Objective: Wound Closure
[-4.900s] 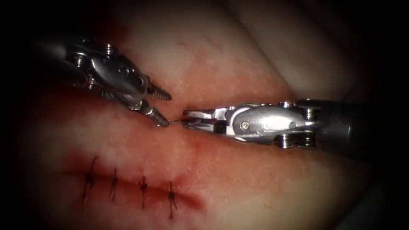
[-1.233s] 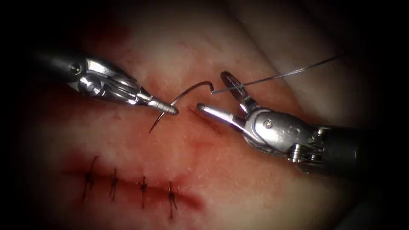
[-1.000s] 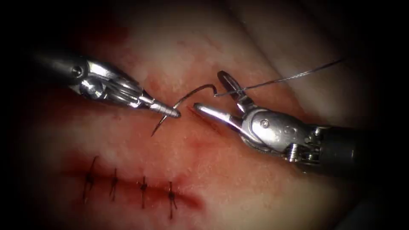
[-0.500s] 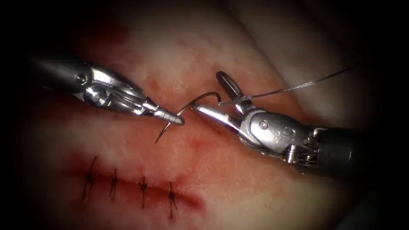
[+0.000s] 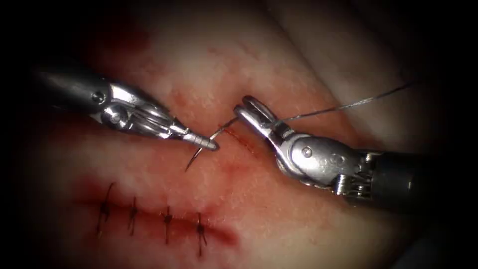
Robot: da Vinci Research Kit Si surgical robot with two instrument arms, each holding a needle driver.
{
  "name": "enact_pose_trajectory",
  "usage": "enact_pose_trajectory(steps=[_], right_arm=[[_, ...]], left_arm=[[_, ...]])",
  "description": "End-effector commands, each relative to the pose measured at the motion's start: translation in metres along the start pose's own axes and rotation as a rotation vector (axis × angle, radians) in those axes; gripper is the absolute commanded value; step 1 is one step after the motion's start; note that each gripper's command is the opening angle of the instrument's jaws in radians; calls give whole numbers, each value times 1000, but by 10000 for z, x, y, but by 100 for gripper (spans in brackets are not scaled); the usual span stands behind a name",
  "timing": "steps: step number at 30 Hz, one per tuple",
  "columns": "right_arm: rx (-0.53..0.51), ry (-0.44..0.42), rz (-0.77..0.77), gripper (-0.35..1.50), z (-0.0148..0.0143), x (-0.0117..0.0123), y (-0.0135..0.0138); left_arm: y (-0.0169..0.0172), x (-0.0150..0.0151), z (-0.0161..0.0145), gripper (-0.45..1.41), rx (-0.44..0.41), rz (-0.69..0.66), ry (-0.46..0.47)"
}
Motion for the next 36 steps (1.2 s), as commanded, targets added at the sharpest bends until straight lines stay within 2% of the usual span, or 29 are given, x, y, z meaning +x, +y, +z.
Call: enact_pose_trajectory(steps=[1,2,4,6,8,14,21,23,32,35,36], right_arm=[[8,-8,-14,-35,3,-5,-2],[9,-11,-20,-35,3,-5,-2],[14,-15,-38,-35,3,-5,-3],[21,-20,-50,-35,3,-5,-4],[27,-27,-74,-35,3,-5,-5],[42,-60,-170,-35,2,-3,-6],[67,-108,-380,-35,2,-4,-4],[74,-115,-446,-35,2,-4,-4],[93,-140,-669,-35,8,-7,3],[93,-144,-712,-35,9,-10,7],[91,-145,-725,-35,9,-10,9]], left_arm=[[-4,2,7,-19,-2,-1,3],[-4,4,9,7,-8,5,5],[-5,7,14,64,-12,141,0],[-8,11,18,78,-4,243,13],[-12,13,17,78,1,328,18],[-13,14,10,78,10,450,-2],[-12,15,7,78,119,629,-66],[-18,14,6,78,166,674,-102],[-46,8,2,68,276,857,-192],[-59,2,5,62,308,901,-222],[-62,1,7,55,317,908,-230]])
